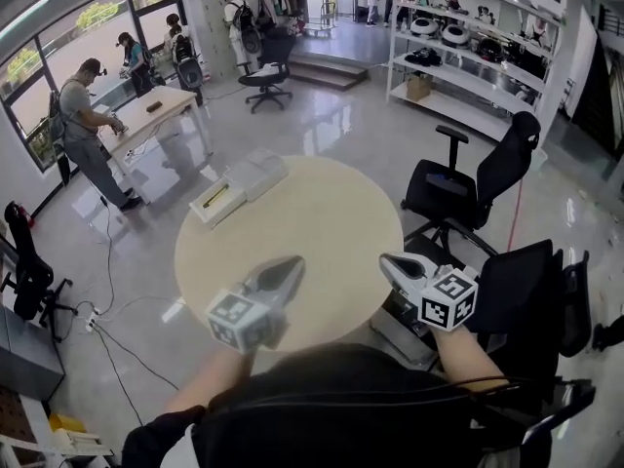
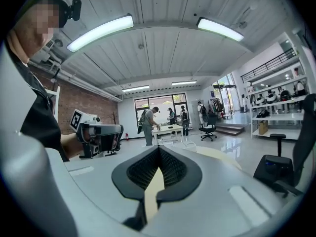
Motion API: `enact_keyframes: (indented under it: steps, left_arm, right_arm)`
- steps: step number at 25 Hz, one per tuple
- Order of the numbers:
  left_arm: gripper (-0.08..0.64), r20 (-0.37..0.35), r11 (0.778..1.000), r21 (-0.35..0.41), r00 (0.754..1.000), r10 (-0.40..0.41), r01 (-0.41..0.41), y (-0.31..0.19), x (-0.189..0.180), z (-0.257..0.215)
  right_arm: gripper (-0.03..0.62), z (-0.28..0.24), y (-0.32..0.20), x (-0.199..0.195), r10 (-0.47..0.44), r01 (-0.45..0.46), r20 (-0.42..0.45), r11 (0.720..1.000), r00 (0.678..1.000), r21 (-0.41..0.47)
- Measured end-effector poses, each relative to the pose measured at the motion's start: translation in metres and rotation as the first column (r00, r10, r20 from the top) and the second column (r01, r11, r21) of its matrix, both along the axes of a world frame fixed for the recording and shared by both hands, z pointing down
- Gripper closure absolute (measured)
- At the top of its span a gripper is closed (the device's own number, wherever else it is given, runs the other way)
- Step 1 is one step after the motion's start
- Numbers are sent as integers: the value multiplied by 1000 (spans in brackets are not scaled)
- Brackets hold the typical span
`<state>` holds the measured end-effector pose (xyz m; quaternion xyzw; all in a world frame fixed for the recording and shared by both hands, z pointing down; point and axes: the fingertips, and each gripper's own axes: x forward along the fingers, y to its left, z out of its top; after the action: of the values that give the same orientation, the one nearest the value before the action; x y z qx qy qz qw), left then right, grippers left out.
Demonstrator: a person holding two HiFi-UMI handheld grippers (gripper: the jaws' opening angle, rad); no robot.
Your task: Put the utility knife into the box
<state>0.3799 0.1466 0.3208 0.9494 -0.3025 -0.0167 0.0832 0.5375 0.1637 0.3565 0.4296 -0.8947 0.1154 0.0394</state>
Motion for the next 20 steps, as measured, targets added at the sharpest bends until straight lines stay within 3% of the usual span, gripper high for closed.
enact_keyframes:
  steps: [20]
  left_arm:
    - [560,-5,998,37,998,-55,55,-7,-25,-10]
  right_arm:
    - [580,-17,-10,-15,-47,48,-26,998,999,39]
